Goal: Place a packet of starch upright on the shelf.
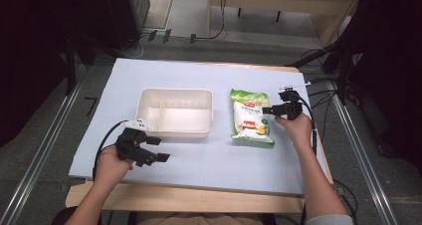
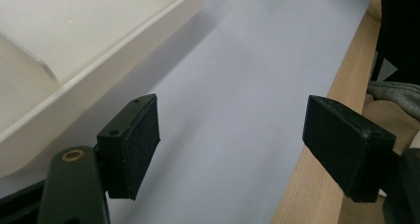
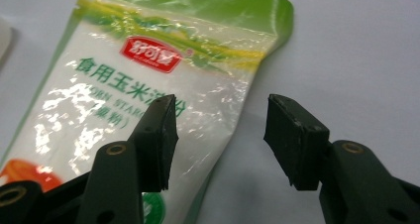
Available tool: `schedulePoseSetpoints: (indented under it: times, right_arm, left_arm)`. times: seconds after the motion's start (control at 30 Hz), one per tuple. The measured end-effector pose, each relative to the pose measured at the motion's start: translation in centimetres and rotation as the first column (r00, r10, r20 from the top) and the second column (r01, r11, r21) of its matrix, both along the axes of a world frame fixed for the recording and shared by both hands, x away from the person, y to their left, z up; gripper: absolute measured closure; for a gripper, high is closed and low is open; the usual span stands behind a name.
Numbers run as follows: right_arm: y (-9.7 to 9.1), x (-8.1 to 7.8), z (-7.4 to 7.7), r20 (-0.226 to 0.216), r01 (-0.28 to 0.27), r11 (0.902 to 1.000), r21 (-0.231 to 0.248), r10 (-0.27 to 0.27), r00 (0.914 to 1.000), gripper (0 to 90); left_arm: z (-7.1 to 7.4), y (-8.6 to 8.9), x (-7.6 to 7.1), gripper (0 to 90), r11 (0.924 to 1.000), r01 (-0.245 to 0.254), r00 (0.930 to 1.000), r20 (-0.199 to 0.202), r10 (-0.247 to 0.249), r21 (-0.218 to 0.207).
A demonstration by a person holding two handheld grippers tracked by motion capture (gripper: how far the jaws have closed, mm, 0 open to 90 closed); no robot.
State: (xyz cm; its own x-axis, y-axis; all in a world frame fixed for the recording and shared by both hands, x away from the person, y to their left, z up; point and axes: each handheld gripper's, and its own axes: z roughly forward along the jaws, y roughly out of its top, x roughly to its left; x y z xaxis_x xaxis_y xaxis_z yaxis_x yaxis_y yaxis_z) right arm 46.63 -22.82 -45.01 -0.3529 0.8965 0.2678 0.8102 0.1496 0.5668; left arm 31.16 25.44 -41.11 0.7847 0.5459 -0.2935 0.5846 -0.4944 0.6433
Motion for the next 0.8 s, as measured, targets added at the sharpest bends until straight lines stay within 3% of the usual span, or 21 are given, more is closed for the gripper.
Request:
schedulePoseSetpoints:
  times: [0.27,0.4,0.43,0.53,0.6,0.63,0.8]
  right_arm:
    - [1.3,1.8,-1.3,-0.047,0.009,0.9982,0.06,-0.006,0.9989,45.0]
    - [1.9,2.2,-1.4,-0.056,0.028,0.998,0.057,-0.025,0.9981,44.8]
    - [2.2,2.4,-1.2,-0.08,0.013,0.9975,0.07,-0.008,0.9968,47.9]
    - [2.7,2.3,-1.2,-0.092,0.001,0.9952,0.098,0.008,0.9957,48.0]
    - [2.9,2.3,-1.3,-0.088,-0.005,0.996,0.09,0.013,0.9961,50.6]
    - [2.8,2.2,-1.4,-0.078,0.006,0.9967,0.081,0.001,0.997,59.0]
    - [3.3,1.8,-1.5,-0.042,0.01,0.9995,0.029,-0.009,0.9991,72.6]
  left_arm:
    - [0.0,0.1,0.0,23.0,1.0,-0.005,1.0,0.0,0.005,0.003]
    - [-0.1,0.1,0.1,22.9,1.0,-0.008,1.0,-0.002,0.008,0.005]
    - [-0.1,0.1,0.1,22.9,1.0,-0.007,1.0,-0.001,0.007,0.005]
    - [0.0,0.1,0.0,22.9,1.0,-0.005,1.0,-0.001,0.005,0.005]
    - [0.0,0.1,0.0,22.9,0.9999,-0.007,1.0,0.0,0.007,0.007]
    - [0.0,0.1,0.0,23.0,1.0,-0.007,1.0,-0.001,0.007,0.007]
    - [-0.1,-0.1,0.0,22.9,1.0,0.001,1.0,-0.003,-0.001,0.009]
